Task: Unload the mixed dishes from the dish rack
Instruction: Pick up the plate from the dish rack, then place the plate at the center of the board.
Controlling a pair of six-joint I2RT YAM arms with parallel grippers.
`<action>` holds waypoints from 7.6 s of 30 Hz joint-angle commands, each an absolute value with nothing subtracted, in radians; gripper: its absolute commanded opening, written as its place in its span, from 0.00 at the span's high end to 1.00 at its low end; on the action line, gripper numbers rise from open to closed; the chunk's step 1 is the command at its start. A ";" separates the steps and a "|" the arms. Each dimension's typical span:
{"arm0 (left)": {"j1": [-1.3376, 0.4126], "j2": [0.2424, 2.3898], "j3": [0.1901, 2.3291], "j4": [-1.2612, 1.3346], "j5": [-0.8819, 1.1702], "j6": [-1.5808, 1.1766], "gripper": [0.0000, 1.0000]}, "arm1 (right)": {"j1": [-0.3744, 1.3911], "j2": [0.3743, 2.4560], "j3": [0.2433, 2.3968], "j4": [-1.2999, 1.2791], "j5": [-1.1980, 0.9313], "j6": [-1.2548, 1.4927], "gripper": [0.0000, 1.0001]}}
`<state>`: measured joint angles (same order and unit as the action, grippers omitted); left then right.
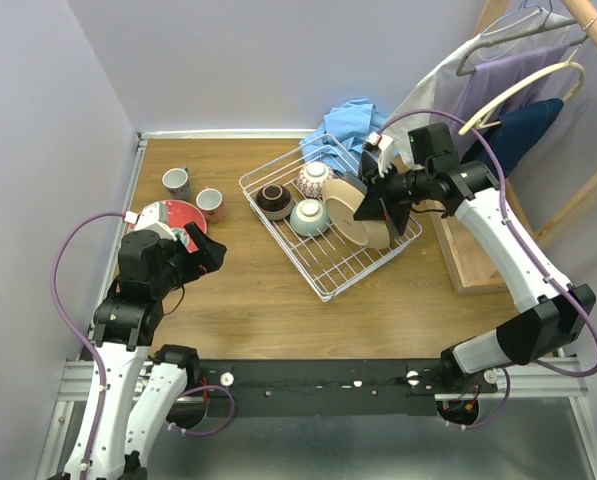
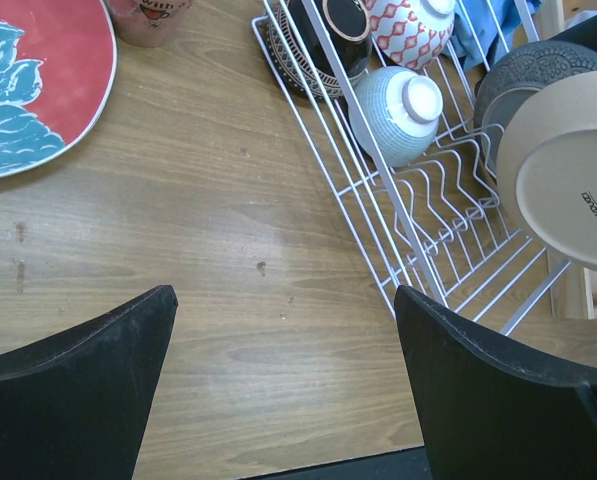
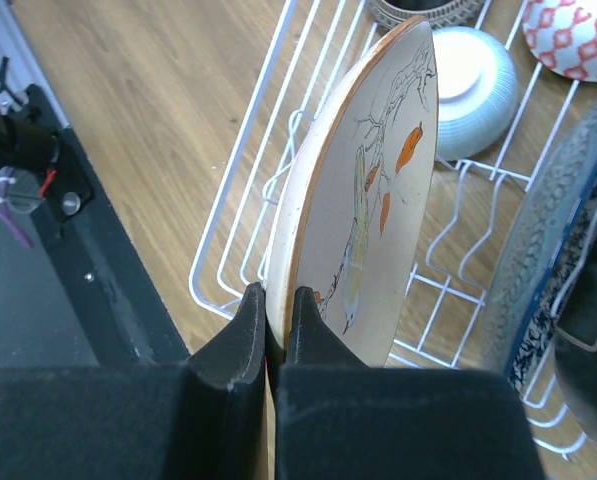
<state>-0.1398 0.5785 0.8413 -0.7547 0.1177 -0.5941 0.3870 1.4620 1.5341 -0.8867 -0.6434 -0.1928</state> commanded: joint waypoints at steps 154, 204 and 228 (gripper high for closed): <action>0.423 0.794 0.589 -0.332 -0.069 -1.005 1.00 | 1.213 1.022 0.994 -0.446 0.394 -0.169 0.00; 0.468 1.350 0.752 -0.224 0.032 -0.759 0.22 | 1.170 1.038 0.954 -0.451 0.377 -0.187 0.00; 0.394 1.000 0.813 -0.525 -0.087 -0.502 0.01 | 0.859 1.334 1.315 -0.632 0.243 -0.065 0.00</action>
<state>0.4484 1.1141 0.7853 -0.4591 -0.0414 -0.5591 0.9504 1.2854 1.2346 -0.5396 0.3191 -0.1211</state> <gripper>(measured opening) 0.986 0.997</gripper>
